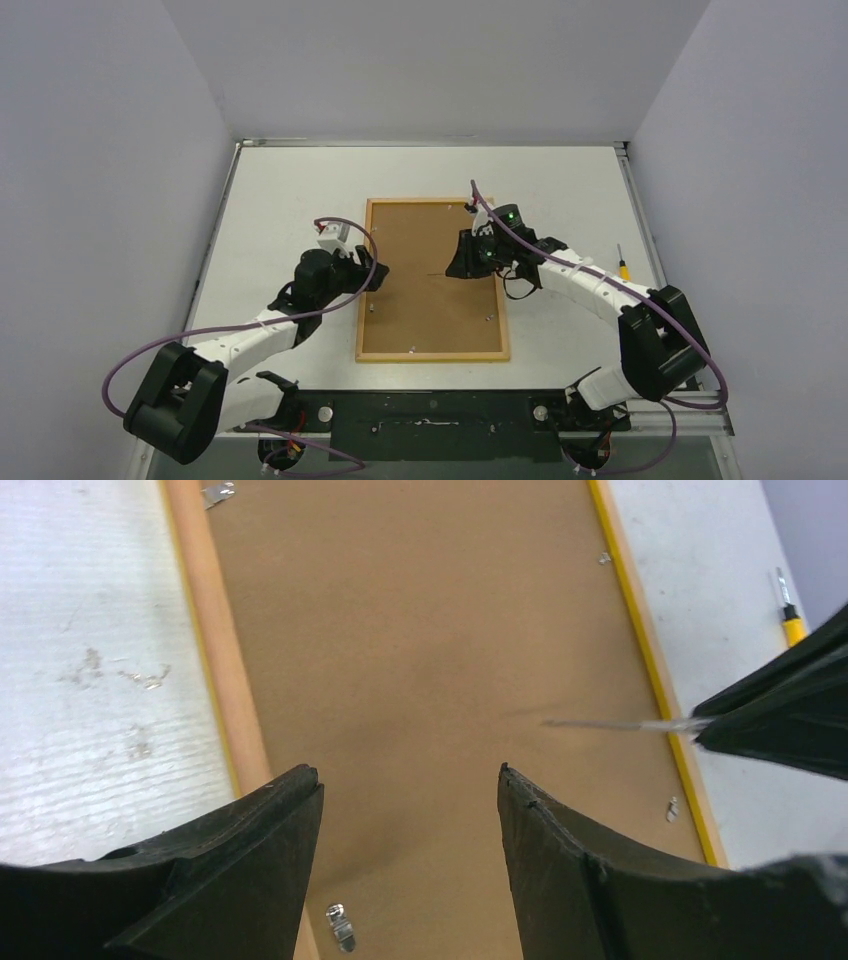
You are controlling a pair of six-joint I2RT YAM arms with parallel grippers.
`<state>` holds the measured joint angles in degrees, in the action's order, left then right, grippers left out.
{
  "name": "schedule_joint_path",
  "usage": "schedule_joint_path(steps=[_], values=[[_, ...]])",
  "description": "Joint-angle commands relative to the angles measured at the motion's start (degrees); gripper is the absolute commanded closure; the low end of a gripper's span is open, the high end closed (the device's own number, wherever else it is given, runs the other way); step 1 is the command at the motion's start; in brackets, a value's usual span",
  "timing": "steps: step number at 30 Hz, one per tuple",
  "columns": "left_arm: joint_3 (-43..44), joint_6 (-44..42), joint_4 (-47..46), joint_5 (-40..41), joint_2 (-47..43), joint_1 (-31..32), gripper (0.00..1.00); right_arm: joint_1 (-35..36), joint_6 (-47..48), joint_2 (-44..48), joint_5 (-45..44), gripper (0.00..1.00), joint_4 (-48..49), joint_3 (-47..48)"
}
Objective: Take the photo out of the frame
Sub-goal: Adjust the screwdriver.
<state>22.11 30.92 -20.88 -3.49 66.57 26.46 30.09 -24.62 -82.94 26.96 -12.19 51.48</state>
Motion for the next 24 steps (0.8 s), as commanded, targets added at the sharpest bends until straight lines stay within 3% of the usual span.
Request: schedule_joint_path(steps=[1,8,20,24], values=[[0.09,-0.86,-8.26,-7.08,1.20,0.66,0.38,3.93,0.83,-1.39,7.46,0.95,4.73,2.62],[2.23,-1.11,-10.26,-12.78,5.65,3.00,0.39,7.30,-0.34,-2.46,7.23,0.95,7.55,3.33],[4.67,-1.39,-9.79,-15.76,9.65,5.00,0.42,7.53,-4.55,-2.67,8.58,0.95,15.15,4.12],[4.48,-1.45,-9.74,-14.96,8.57,5.02,0.44,7.51,-4.23,-3.66,6.95,0.95,13.24,6.16]])
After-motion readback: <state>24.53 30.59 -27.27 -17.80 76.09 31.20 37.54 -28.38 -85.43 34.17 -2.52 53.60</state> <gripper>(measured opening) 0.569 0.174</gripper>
